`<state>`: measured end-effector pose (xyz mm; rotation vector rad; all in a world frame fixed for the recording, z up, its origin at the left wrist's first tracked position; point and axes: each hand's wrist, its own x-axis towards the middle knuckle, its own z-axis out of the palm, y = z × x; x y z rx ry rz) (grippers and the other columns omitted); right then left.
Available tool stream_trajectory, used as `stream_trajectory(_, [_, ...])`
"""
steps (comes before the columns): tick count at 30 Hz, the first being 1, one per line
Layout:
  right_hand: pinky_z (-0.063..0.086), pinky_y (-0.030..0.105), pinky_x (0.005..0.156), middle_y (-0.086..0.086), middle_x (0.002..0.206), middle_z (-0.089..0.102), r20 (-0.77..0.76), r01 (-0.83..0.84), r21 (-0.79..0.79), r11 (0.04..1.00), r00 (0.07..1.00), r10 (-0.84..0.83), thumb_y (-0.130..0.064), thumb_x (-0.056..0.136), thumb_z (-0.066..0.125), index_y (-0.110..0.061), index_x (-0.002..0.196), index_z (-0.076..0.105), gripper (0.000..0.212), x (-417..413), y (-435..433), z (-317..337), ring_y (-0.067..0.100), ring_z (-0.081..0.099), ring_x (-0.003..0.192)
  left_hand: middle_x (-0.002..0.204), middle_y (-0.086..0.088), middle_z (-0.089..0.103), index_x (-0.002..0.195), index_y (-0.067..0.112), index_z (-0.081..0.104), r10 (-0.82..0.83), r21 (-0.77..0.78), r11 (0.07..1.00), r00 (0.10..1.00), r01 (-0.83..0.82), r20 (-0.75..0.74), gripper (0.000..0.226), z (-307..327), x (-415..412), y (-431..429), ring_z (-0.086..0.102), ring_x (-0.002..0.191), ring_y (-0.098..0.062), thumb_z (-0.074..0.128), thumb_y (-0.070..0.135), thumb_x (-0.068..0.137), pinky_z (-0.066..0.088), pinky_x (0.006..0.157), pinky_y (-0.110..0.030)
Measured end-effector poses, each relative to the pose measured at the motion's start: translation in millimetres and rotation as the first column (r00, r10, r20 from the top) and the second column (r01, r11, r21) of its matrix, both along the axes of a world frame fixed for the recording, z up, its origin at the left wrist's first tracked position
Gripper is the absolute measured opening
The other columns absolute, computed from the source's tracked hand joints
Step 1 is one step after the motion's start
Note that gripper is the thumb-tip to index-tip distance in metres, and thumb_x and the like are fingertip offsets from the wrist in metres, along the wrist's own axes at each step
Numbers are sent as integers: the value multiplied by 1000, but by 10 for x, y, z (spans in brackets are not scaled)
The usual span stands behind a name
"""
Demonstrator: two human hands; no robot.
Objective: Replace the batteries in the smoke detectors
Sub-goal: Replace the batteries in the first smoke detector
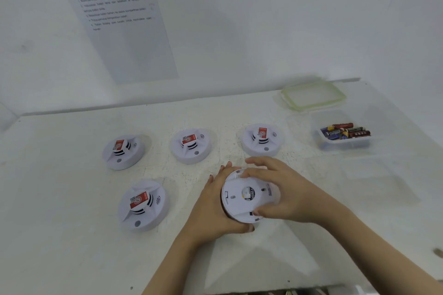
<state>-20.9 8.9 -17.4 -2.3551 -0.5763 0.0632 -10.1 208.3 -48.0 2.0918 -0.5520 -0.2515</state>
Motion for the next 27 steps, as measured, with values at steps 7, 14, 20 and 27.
stream_trajectory(7, [27,18,100,-14,137,38,50,289,198,937,951,-304,-47,64,72,-32,113,53,54,-106,-162,-31,1,34,129,135,53,20,117,78,17,55,6,998,998,-55,-8,104,-77,-14,-1,22,137,12,83,52,42,24,118,-42])
stream_trajectory(14, [27,27,103,5,149,28,-102,566,17,824,821,-561,-27,79,72,-17,134,43,63,-275,-276,-385,20,27,137,126,29,49,124,50,33,59,-47,997,998,-59,-8,103,-151,-13,21,49,117,6,87,45,37,43,93,-11])
stream_trajectory(20, [26,16,104,-24,135,41,61,396,236,887,905,-420,-50,83,47,-52,125,38,43,-422,-19,-346,-3,35,129,131,28,50,138,41,31,43,-90,995,999,-43,-6,113,-179,-32,33,47,121,10,88,45,41,36,95,-3])
stream_trajectory(27, [37,25,106,-4,137,52,54,312,211,926,942,-330,-49,88,37,-45,130,42,42,-373,93,-472,4,42,128,126,25,54,135,40,38,47,-95,994,998,-43,38,105,-185,-44,26,54,118,-1,91,38,45,48,95,-18])
